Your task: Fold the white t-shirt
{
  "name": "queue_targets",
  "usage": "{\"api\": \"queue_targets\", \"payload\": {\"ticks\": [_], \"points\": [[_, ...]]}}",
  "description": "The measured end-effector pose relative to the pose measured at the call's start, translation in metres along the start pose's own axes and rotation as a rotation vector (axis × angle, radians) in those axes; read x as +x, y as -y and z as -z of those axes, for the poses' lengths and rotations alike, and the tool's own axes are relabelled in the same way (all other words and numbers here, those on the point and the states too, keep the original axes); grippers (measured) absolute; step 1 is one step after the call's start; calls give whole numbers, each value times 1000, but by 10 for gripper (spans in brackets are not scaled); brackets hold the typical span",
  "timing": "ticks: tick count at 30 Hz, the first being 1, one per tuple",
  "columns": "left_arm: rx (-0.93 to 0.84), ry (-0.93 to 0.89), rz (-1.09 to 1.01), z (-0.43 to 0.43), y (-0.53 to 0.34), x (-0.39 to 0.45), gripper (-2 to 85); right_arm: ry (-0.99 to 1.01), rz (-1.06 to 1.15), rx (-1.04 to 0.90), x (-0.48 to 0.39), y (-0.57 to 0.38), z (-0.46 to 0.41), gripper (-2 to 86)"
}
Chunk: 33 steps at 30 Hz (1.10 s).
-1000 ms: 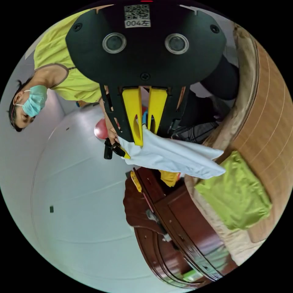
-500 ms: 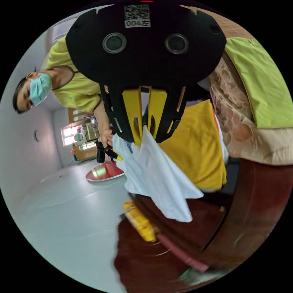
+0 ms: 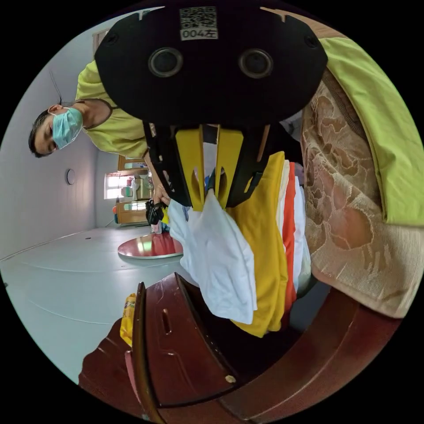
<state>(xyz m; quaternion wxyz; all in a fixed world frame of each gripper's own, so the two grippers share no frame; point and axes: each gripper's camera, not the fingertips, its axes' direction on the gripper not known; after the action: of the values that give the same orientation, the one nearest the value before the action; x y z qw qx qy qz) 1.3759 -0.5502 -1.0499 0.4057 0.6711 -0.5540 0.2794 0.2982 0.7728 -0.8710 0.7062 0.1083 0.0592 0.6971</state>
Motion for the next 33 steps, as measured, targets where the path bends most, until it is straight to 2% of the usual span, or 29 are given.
{"api": "queue_targets", "payload": {"ticks": [5, 8, 15, 19, 21, 23, 25, 26, 28, 29, 33], "points": [[216, -102, -25, 4, -36, -63, 69, -40, 105, -1, -22, -39, 33, 129], [271, -106, -49, -7, -55, -88, 77, -103, 197, -29, -44, -63, 41, 126], [376, -55, -117, -34, -79, -120, 86, -399, 436, -144, -98, -97, 11, 119], [428, -26, -107, -42, -92, -139, 89, -386, 406, -149, -116, -101, 5, 30], [417, -13, -99, -48, -95, -147, 89, -380, 379, -133, -129, -106, 7, 22], [418, 19, -97, -55, -99, -154, 90, -467, 333, -175, -135, -112, 2, 17], [443, 53, -103, -58, -104, -157, 91, -643, 316, -93, -145, -119, 12, 15], [458, 77, -108, -60, -109, -157, 91, -666, 321, -54, -151, -119, 16, 18], [462, 117, -125, -64, -114, -158, 93, -629, 376, 82, -182, -111, 26, 46], [443, 140, -132, -68, -117, -159, 94, -604, 402, 91, -191, -106, 23, 48], [423, 182, -144, -81, -126, -166, 98, -420, 566, -43, -254, -59, -52, 74]]}}
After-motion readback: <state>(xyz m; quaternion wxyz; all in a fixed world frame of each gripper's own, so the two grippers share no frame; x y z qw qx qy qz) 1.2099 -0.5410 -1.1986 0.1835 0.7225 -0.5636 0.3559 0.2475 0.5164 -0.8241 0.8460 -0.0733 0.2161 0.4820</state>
